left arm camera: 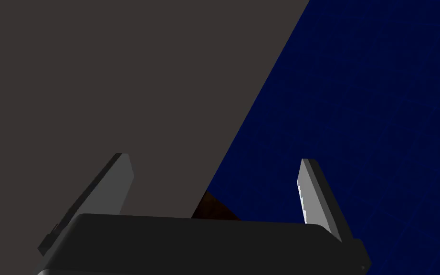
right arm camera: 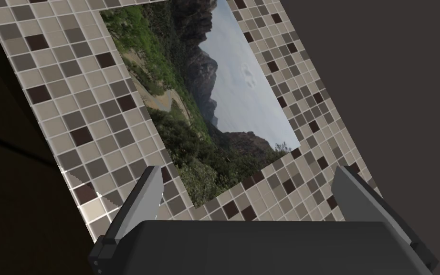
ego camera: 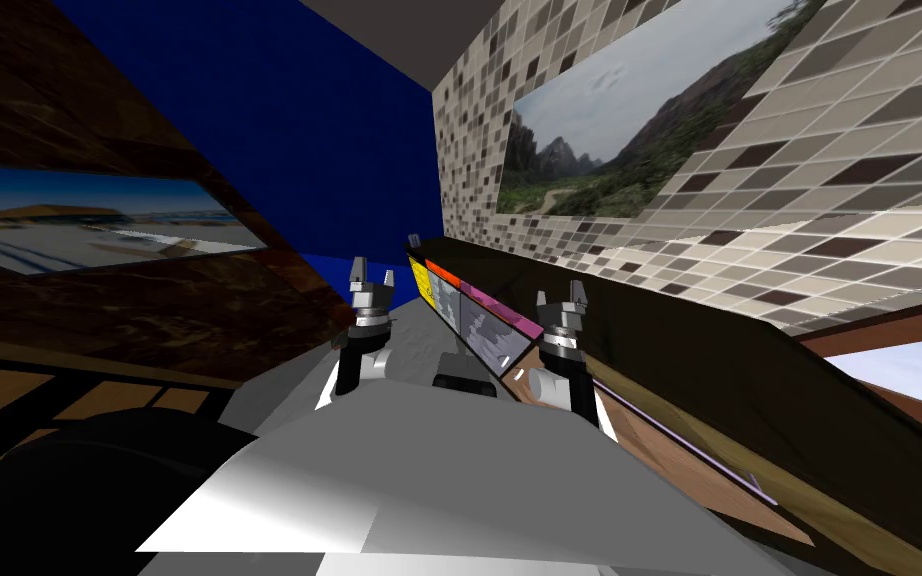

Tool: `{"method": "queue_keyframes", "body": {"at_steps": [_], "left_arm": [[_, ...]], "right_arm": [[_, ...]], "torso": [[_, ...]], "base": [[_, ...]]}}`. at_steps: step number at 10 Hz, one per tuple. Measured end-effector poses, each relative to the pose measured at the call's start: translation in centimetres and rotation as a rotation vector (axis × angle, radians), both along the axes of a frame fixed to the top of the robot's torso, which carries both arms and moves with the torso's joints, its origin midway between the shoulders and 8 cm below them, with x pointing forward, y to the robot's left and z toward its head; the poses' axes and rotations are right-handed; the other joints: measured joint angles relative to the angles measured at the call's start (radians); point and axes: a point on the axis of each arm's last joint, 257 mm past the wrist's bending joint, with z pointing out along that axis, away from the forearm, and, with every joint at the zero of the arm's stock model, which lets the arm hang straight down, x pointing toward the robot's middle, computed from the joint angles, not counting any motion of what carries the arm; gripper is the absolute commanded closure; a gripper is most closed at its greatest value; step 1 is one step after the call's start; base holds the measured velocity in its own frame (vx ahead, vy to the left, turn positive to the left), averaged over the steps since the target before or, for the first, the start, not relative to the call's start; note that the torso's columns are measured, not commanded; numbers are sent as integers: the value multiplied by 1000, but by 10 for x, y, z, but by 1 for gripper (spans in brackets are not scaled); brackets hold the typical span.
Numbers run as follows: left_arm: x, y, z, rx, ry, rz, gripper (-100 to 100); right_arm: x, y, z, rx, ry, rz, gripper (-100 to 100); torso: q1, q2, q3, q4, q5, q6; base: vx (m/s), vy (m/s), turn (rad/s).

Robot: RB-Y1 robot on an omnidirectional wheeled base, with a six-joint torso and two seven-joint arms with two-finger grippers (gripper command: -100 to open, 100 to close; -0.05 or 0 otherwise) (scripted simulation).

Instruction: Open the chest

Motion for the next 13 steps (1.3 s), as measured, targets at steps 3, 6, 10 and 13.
{"method": "queue_keyframes", "body": {"at_steps": [3, 6, 10, 13], "left_arm": [[0, 0, 0, 0, 0, 0, 0], [0, 0, 0, 0, 0, 0, 0], [0, 0, 0, 0, 0, 0, 0], [0, 0, 0, 0, 0, 0, 0]], "right_arm": [[0, 0, 0, 0, 0, 0, 0], [0, 0, 0, 0, 0, 0, 0], [0, 0, 0, 0, 0, 0, -100], [4, 7, -6, -120, 40, -1, -100]], "torso": [[0, 175, -351, 176, 0, 0], [0, 396, -792, 396, 0, 0], [0, 691, -1382, 691, 0, 0], [0, 737, -1475, 737, 0, 0]], "base": [[0, 0, 0], [0, 0, 0], [2, 0, 3], [11, -10, 21]]}}
